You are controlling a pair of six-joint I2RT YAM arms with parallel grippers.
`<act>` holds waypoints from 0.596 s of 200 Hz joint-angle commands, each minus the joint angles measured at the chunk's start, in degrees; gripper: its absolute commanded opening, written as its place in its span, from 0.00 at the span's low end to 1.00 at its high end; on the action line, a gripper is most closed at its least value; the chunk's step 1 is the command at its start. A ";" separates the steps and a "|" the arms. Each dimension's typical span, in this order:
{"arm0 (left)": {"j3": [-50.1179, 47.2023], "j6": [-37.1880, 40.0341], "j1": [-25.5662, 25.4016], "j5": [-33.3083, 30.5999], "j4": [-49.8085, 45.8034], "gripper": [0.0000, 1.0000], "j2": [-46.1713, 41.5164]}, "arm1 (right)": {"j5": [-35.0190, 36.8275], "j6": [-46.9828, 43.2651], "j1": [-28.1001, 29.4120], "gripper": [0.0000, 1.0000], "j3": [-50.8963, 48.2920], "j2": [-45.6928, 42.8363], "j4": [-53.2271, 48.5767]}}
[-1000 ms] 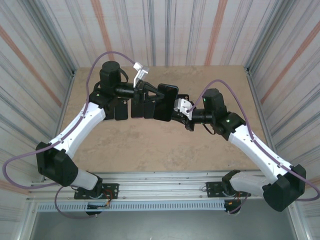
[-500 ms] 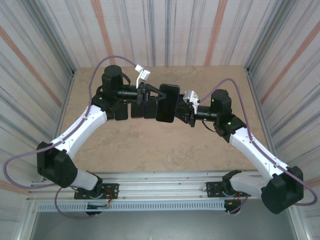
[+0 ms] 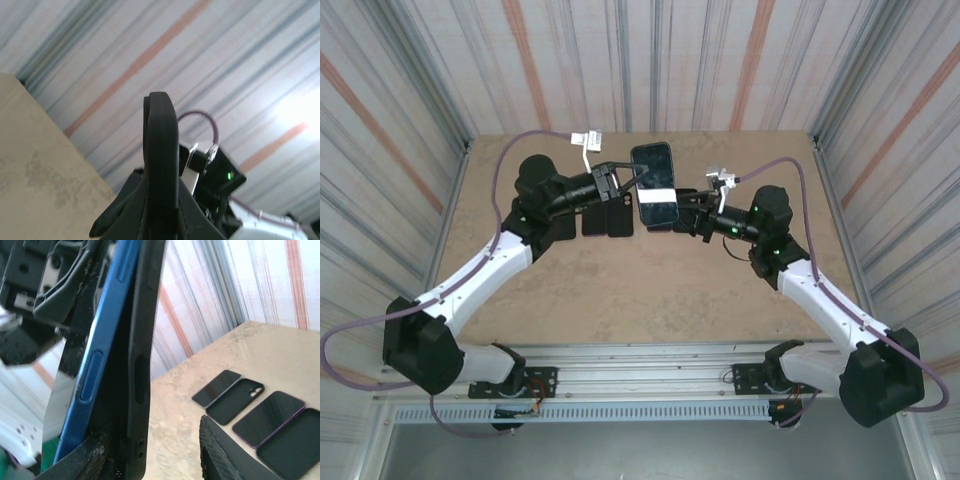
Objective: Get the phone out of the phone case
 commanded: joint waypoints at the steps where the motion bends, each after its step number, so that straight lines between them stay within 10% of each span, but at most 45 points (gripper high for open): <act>1: -2.15 -5.12 -1.32 -15.87 7.10 0.00 -0.91 | -0.66 13.35 1.13 0.46 0.05 -0.59 11.31; 119: -7.15 -21.50 -7.21 -34.09 11.06 0.00 1.61 | 12.32 47.91 4.06 0.39 -0.33 5.33 29.90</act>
